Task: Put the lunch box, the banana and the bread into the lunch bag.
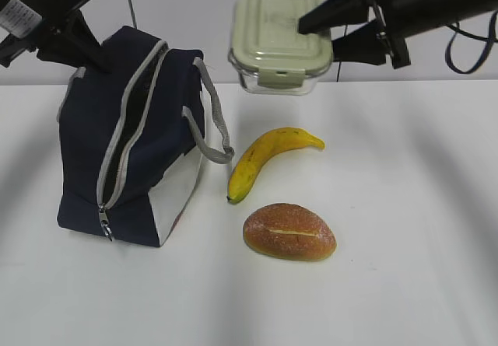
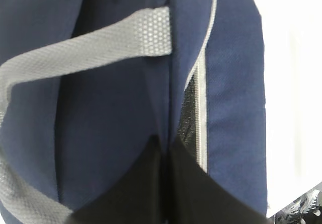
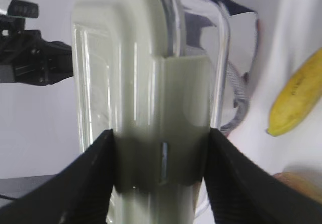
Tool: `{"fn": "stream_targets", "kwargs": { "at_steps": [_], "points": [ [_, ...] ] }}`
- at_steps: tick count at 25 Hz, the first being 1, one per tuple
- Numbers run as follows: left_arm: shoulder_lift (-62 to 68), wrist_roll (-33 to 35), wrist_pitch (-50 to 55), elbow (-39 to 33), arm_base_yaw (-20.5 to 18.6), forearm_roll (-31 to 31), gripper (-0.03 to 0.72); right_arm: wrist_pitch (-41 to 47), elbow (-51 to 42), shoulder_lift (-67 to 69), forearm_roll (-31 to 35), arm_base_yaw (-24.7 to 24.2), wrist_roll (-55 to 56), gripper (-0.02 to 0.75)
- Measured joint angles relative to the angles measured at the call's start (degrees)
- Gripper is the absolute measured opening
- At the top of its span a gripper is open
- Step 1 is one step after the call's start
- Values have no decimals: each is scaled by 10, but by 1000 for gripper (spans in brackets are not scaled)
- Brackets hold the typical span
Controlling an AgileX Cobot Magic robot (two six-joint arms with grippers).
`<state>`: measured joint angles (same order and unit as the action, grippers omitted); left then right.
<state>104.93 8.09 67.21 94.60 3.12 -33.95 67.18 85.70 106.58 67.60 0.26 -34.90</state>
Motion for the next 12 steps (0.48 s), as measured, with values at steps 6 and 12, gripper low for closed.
{"fn": "stream_targets", "kwargs": {
  "at_steps": [6,12],
  "points": [
    [0,0,0,0,0,0,-3,16,94,2,-29,84,75,387],
    [0,0,0,0,0,0,-3,22,144,47,-30,139,101,387]
  ]
}}
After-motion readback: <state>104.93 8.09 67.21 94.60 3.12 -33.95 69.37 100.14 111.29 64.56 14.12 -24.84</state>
